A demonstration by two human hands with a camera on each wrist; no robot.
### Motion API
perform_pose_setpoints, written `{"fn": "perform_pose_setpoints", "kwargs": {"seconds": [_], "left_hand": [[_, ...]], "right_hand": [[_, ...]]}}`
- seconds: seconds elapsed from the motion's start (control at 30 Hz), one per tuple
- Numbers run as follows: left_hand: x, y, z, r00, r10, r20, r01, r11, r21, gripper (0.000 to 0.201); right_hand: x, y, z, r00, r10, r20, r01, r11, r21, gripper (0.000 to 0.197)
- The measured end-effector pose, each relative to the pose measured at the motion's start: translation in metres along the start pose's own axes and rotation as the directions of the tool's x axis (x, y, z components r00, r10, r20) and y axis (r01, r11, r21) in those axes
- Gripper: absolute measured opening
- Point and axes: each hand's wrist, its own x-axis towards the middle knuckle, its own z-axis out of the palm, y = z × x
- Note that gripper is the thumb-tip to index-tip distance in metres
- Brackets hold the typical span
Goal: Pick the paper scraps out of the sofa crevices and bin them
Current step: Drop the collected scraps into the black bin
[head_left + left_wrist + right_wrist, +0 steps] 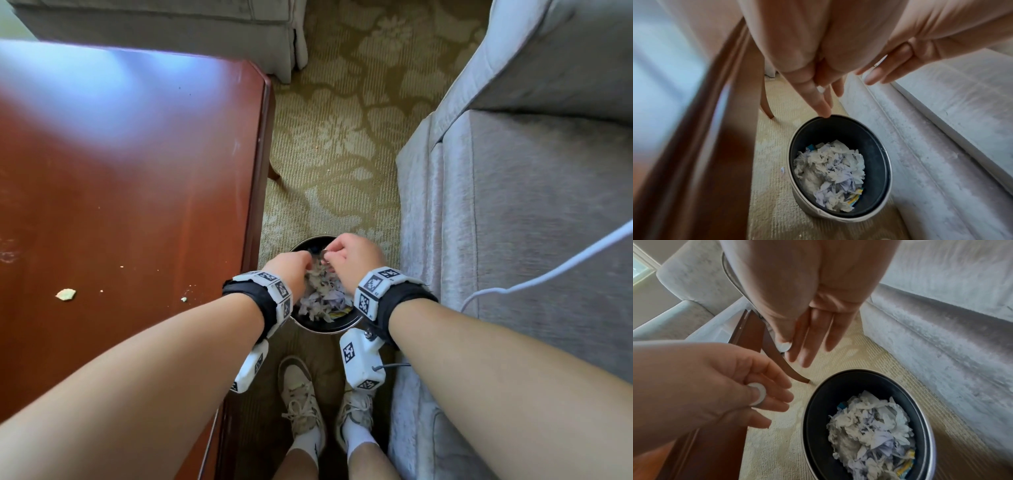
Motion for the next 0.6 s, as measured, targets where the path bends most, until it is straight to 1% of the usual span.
{"fn": "perform_pose_setpoints", "kwargs": {"seconds": [0.07,0.13,0.2,0.3,0.37,0.43,0.5,0.6], "left_hand": [[-0.009,-0.007,-0.01,0.997,-0.019,-0.07,0.015,0.998,-0.055,0.035],[-0.023,-0.014,-0.023,0.989,-0.036,-0.144,0.019,0.993,-0.118,0.024],[-0.04,-0.021,-0.037,0.978,-0.035,-0.207,0.009,0.992,-0.126,0.015],[-0.071,-0.035,-0.056,0.96,-0.025,-0.277,-0.004,0.995,-0.104,0.011],[-0.096,-0.049,-0.062,0.947,-0.067,-0.314,0.036,0.994,-0.105,0.012],[-0.124,-0.068,-0.065,0.919,-0.128,-0.373,0.082,0.987,-0.139,0.013],[-0.154,-0.092,-0.063,0.891,-0.207,-0.403,0.143,0.973,-0.183,0.011],[-0.202,-0.144,-0.045,0.824,-0.342,-0.452,0.23,0.931,-0.284,0.008]], "right_hand": [[-0.004,-0.013,-0.005,0.999,-0.042,0.02,0.044,0.994,-0.103,0.012],[-0.01,-0.032,-0.008,0.995,-0.081,0.058,0.088,0.987,-0.134,0.013],[-0.019,-0.053,-0.011,0.99,-0.118,0.081,0.129,0.981,-0.144,0.012],[-0.029,-0.083,-0.012,0.983,-0.161,0.088,0.174,0.971,-0.165,0.012],[-0.042,-0.107,-0.011,0.97,-0.199,0.136,0.225,0.951,-0.211,0.013],[-0.054,-0.133,-0.006,0.946,-0.263,0.188,0.307,0.911,-0.274,0.014],[-0.069,-0.158,0.005,0.916,-0.318,0.245,0.386,0.865,-0.321,0.014],[-0.094,-0.196,0.041,0.843,-0.414,0.343,0.526,0.769,-0.364,0.014]]}}
